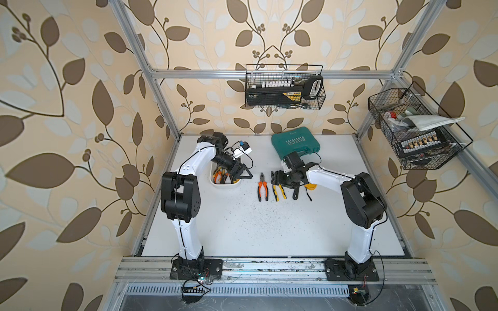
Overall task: Take the pliers out of the storage box
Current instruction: Place the pliers at the center of the board, then pick up the pliers from the storage box.
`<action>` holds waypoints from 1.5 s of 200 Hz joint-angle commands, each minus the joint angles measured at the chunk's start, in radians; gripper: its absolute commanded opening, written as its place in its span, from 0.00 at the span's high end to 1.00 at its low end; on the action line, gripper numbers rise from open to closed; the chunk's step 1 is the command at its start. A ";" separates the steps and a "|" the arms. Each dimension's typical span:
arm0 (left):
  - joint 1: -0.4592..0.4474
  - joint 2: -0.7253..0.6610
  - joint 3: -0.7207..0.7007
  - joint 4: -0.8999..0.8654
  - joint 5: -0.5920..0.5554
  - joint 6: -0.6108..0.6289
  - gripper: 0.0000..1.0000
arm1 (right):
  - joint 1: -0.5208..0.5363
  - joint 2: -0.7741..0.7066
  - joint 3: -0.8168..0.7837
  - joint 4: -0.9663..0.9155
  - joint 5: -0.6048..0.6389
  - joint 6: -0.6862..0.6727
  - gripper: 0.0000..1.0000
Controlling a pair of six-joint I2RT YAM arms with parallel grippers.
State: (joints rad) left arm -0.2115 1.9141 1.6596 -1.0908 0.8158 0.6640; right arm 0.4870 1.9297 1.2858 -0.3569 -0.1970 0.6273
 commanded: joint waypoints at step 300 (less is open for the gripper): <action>0.026 0.430 0.435 0.133 -0.958 -0.413 0.46 | 0.242 -0.075 0.096 0.279 0.097 -0.305 0.00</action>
State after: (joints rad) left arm -0.1898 2.3039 2.0705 -0.9463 -0.1070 0.2359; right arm 0.7273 1.8675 1.4002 -0.1341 -0.1665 0.3019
